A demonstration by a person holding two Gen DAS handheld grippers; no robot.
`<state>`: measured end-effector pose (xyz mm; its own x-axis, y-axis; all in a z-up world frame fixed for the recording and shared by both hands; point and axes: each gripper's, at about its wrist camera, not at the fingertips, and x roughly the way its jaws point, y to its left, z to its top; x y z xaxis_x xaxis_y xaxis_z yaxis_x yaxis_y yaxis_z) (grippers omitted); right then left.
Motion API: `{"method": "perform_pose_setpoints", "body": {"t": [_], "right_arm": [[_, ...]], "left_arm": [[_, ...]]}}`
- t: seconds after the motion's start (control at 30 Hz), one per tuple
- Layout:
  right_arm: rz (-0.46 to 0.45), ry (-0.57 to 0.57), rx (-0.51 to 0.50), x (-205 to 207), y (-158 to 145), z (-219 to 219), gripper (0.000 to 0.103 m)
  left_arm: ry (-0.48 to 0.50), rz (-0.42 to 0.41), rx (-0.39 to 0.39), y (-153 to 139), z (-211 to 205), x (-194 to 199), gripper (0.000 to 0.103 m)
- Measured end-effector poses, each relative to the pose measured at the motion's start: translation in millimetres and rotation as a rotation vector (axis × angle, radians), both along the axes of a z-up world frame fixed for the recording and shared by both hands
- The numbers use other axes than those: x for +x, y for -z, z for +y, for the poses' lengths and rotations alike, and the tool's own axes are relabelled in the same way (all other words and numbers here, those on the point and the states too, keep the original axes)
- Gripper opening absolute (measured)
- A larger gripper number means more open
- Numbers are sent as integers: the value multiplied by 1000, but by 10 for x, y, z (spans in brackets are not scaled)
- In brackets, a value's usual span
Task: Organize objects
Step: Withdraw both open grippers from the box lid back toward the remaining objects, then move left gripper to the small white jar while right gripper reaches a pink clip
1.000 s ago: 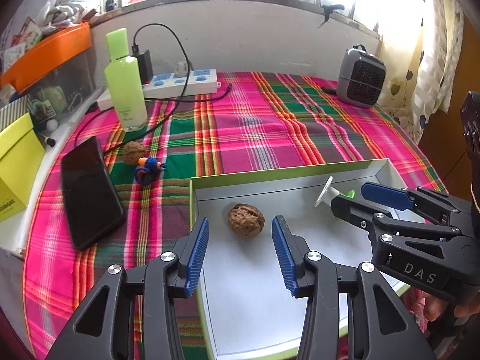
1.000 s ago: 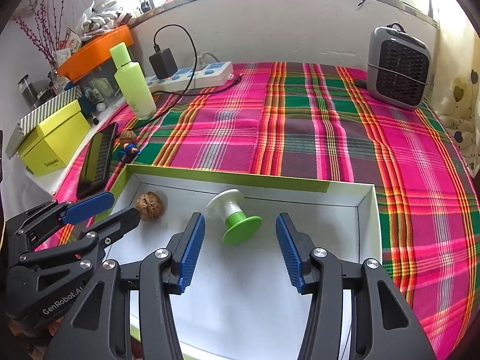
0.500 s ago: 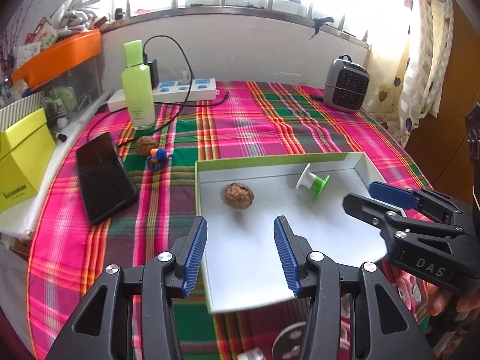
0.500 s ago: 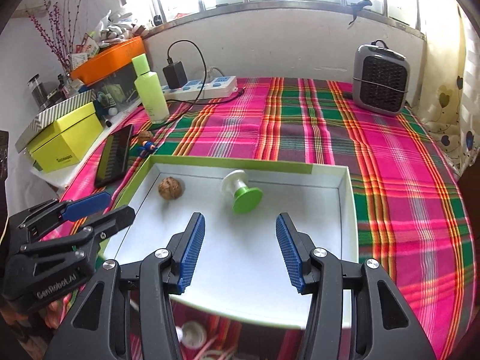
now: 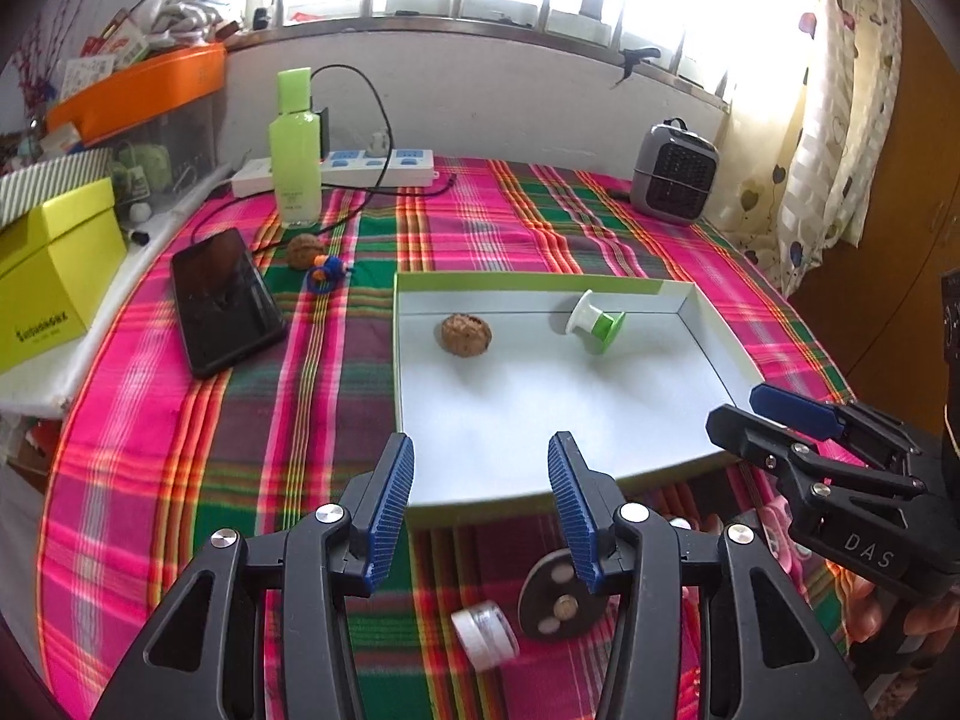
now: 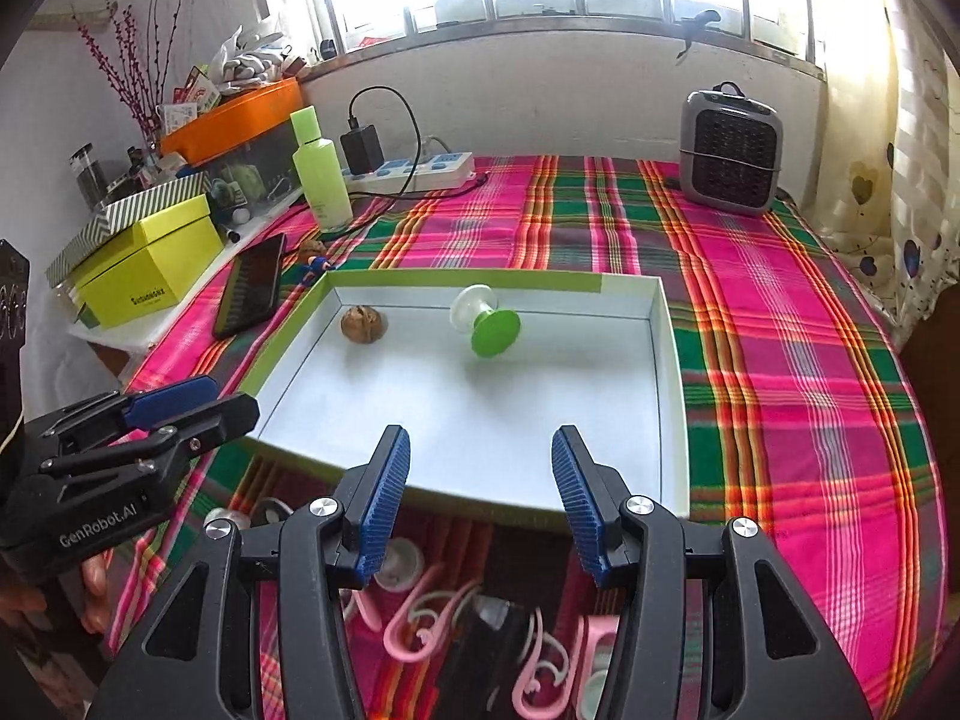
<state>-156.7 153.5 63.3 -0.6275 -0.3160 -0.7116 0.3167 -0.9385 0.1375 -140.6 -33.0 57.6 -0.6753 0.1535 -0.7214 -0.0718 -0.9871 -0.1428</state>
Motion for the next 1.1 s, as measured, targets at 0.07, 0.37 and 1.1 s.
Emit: {"method": "perform_pose_setpoints", "body": {"t": [0.07, 0.37, 1.1], "right_arm": [[4, 3, 1, 61, 1, 22, 51], [25, 43, -21, 375, 10, 267, 51], [-46, 122, 5, 666, 283, 594, 51]], "left_arm": [[-2, -2, 6, 14, -9, 56, 46], [6, -20, 9, 125, -53, 310, 46], [46, -63, 27, 348, -10, 569, 47]]}}
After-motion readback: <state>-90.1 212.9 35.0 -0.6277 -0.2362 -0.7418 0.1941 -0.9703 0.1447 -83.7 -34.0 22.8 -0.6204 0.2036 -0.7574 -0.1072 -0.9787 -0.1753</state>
